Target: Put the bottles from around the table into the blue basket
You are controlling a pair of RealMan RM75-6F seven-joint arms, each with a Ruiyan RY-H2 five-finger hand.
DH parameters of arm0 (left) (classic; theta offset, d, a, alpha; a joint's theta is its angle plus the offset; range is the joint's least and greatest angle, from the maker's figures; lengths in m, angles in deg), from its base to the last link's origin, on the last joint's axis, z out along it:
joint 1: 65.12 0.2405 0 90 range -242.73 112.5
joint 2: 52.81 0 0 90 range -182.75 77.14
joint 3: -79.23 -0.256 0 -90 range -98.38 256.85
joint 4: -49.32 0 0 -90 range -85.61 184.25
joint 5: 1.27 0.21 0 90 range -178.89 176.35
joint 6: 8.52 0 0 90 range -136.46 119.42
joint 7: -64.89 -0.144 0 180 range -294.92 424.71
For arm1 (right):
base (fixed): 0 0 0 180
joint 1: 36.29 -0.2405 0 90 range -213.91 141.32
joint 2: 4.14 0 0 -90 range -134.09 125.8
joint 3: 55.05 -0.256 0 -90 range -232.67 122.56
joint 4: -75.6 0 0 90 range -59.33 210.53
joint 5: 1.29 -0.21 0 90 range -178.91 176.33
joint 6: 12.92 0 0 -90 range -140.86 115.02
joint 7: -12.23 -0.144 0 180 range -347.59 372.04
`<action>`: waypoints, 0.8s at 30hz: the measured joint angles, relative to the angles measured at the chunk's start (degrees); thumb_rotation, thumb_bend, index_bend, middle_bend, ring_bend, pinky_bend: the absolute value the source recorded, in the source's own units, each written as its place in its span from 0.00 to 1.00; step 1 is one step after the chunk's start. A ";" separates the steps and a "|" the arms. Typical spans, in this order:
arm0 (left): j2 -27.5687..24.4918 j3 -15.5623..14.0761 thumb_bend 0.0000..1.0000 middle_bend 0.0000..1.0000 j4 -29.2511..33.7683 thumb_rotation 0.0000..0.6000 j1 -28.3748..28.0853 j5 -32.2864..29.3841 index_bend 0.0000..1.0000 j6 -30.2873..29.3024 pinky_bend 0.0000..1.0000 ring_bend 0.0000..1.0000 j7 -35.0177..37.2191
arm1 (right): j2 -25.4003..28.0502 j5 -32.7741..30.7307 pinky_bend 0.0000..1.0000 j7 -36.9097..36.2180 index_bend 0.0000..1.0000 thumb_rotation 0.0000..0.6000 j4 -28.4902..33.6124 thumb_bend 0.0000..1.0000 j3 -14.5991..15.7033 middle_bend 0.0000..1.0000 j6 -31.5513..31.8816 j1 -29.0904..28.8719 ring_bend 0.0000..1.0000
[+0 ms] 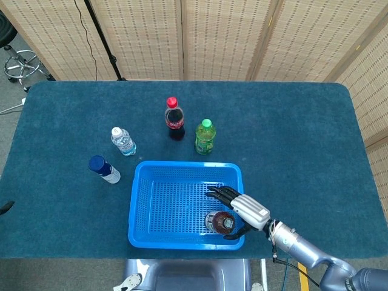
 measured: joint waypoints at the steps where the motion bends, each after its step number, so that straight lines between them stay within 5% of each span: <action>1: -0.01 0.00 0.00 0.00 -0.01 1.00 -0.03 0.00 0.00 0.06 0.00 0.00 -0.01 | 0.68 -0.21 0.00 0.24 0.00 1.00 0.62 0.00 -0.19 0.00 0.82 0.25 0.00; 14: -0.10 -0.20 0.00 0.00 -0.01 1.00 0.43 0.81 0.00 -0.71 0.00 0.00 0.68 | 9.31 -7.46 0.00 3.53 0.00 1.00 6.87 0.00 -6.62 0.00 9.01 3.16 0.00; 24: -0.09 -0.21 0.00 0.00 -0.26 1.00 0.52 1.03 0.00 -0.94 0.00 0.00 0.89 | 10.09 -22.18 0.00 1.90 0.00 1.00 0.63 0.00 -13.64 0.00 2.76 0.85 0.00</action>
